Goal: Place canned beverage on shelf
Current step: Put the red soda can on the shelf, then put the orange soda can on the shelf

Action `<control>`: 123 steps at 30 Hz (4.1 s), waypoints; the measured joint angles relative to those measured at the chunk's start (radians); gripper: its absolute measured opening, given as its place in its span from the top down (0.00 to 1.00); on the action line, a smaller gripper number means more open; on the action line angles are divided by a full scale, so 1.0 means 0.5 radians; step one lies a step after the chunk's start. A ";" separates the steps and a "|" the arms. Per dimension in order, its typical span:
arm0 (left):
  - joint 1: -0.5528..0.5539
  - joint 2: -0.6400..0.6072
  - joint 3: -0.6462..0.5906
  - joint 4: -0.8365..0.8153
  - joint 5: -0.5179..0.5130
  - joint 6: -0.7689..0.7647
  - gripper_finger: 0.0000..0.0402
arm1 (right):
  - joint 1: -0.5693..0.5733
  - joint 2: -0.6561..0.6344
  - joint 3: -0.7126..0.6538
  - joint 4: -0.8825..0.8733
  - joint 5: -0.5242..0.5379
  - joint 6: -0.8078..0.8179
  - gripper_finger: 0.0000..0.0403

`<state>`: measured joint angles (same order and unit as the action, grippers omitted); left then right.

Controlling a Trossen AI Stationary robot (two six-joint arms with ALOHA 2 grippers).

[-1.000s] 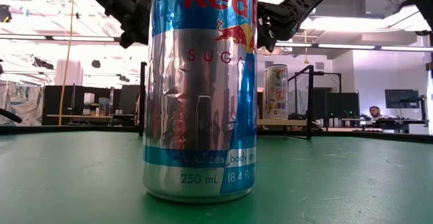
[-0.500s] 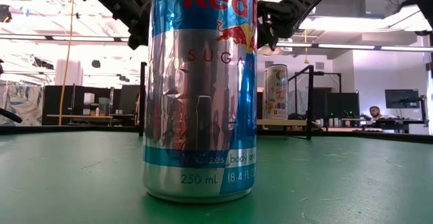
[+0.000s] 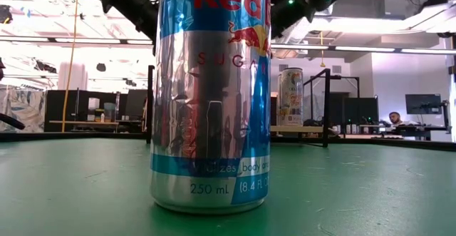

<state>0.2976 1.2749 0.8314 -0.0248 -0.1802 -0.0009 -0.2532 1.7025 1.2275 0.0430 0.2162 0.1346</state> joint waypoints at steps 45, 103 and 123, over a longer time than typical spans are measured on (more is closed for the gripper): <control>-0.023 0.072 0.010 -0.299 -0.339 -0.129 1.00 | -0.071 -0.252 -0.267 0.141 -0.118 -0.062 0.95; -2.854 -0.009 0.849 -2.007 0.124 -1.789 0.96 | 1.011 -0.387 -0.228 0.079 0.628 0.917 0.95; -2.857 0.311 0.848 -1.952 0.223 -1.906 0.19 | 1.232 -0.386 -0.228 0.078 0.741 1.010 0.95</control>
<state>-1.1309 1.4306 1.2556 -1.0007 -0.0687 -0.9539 0.3630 1.5097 1.1137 0.0822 0.5869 0.6395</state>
